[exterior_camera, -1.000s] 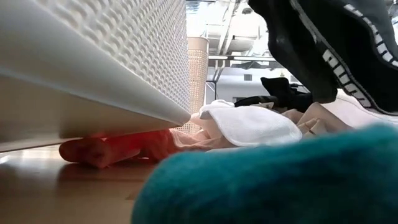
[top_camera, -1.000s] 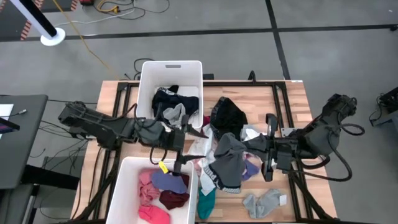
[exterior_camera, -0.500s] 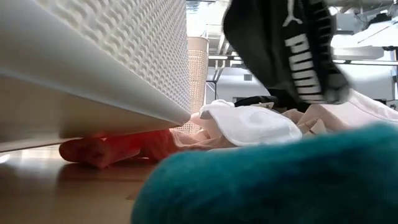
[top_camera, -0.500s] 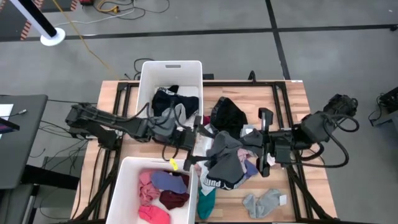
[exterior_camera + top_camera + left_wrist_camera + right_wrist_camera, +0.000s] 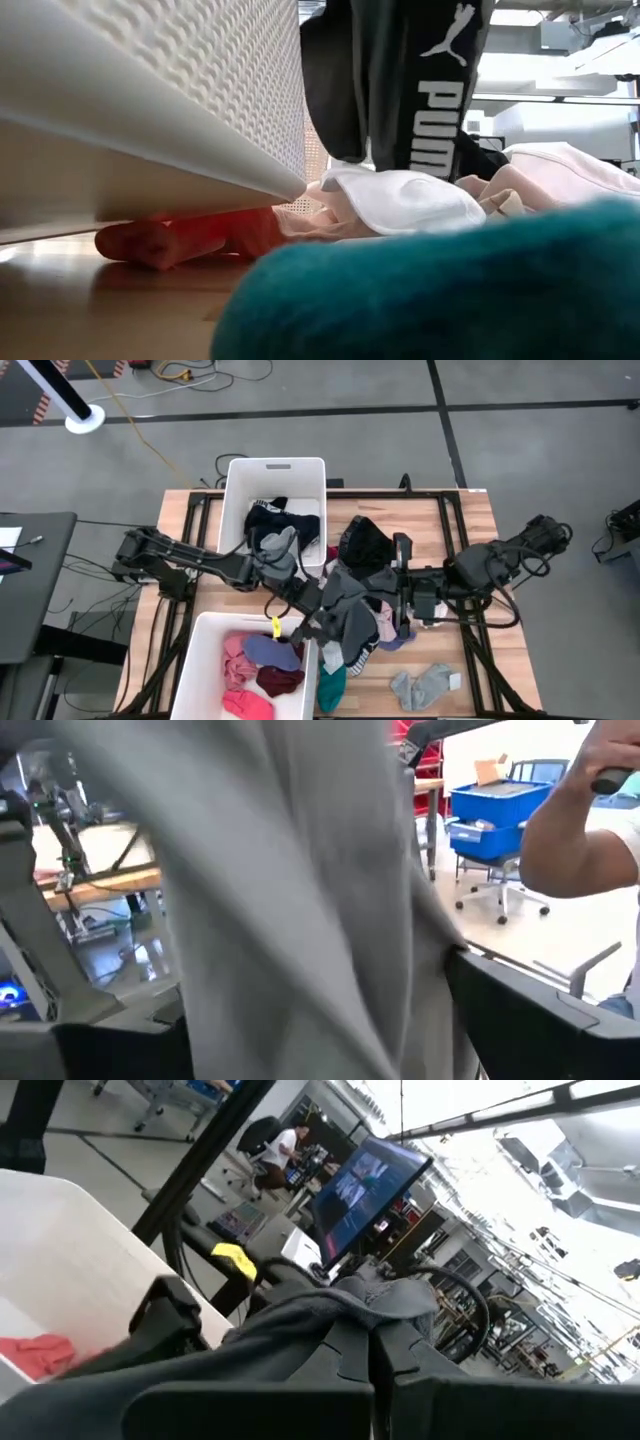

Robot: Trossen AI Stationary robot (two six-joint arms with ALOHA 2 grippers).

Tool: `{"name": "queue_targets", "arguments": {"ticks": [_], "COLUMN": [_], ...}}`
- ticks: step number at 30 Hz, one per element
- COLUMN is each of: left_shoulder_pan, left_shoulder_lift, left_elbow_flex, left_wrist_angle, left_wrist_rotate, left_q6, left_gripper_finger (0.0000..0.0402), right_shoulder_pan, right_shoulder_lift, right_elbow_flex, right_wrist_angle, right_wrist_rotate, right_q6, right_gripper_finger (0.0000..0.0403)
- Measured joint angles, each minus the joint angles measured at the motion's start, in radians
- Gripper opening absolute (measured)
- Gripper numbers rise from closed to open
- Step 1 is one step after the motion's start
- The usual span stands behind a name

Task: Sort clothes
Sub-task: Put the gray underwear into the top white laundry bin

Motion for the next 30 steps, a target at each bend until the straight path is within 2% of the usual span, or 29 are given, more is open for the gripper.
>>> {"name": "queue_targets", "arguments": {"ticks": [3, 6, 9, 15, 16, 21, 24, 30], "left_shoulder_pan": [-0.003, -0.007, -0.008, -0.008, -0.008, -0.008, -0.009, -0.012], "left_shoulder_lift": [0.001, 0.001, 0.001, -0.001, -0.001, -0.027, -0.056, -0.127], "left_elbow_flex": [0.000, 0.000, 0.000, 0.000, 0.000, 0.000, 0.000, 0.000], "left_wrist_angle": [0.000, 0.009, 0.000, -0.026, -0.029, -0.079, -0.112, -0.141], "left_wrist_rotate": [-0.002, -0.002, -0.002, -0.012, -0.012, -0.046, -0.071, -0.096], "left_q6": [0.021, 0.050, 0.071, 0.087, 0.088, 0.105, 0.119, 0.150], "left_gripper_finger": [0.0292, 0.0249, 0.0187, 0.0029, 0.0016, 0.0006, 0.0005, 0.0004], "right_shoulder_pan": [-0.007, -0.010, -0.010, -0.009, -0.007, 0.004, 0.019, 0.057], "right_shoulder_lift": [0.000, 0.000, 0.000, -0.001, -0.002, -0.003, -0.003, -0.003], "right_elbow_flex": [0.000, 0.000, 0.000, 0.000, 0.000, 0.000, 0.000, 0.000], "right_wrist_angle": [-0.006, -0.008, -0.016, -0.081, -0.094, -0.183, -0.258, -0.425], "right_wrist_rotate": [0.000, 0.000, 0.004, 0.009, 0.010, 0.014, 0.059, 0.140], "right_q6": [0.011, 0.024, 0.046, 0.115, 0.129, 0.208, 0.269, 0.415], "right_gripper_finger": [0.0000, 0.0000, 0.0000, 0.0000, 0.0000, 0.0000, 0.0004, 0.0043]}}
